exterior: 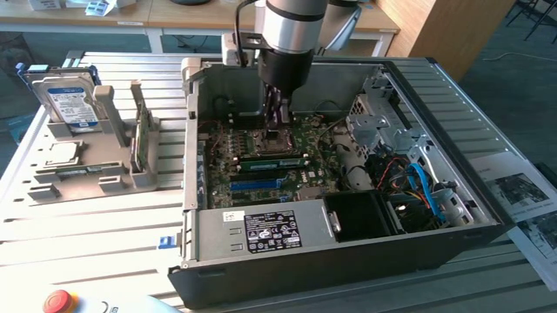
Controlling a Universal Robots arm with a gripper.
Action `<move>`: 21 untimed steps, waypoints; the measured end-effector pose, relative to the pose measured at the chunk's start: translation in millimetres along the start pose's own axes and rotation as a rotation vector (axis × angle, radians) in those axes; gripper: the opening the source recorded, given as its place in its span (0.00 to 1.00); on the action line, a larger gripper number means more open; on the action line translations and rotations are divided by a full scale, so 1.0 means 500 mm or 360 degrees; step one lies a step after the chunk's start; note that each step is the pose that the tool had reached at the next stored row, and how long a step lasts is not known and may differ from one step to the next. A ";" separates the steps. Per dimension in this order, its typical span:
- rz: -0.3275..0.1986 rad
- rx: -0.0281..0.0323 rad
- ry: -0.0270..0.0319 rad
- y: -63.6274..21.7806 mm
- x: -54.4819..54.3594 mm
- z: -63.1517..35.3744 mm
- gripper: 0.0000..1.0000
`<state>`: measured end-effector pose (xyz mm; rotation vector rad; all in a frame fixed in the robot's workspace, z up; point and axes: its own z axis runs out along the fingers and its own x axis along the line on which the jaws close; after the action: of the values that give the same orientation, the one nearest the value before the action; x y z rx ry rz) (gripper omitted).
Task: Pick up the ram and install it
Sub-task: 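Press down the ram until it locks into place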
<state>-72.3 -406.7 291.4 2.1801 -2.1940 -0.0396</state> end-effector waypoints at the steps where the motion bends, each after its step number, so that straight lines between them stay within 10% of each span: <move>1: 0.0000 -0.00004 0.00002 0.000 0.000 -0.005 0.11; 21: 0.0001 -0.00031 0.00129 0.003 0.001 -0.061 0.11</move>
<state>-72.3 -406.7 321.8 2.1750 -2.1891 -0.0328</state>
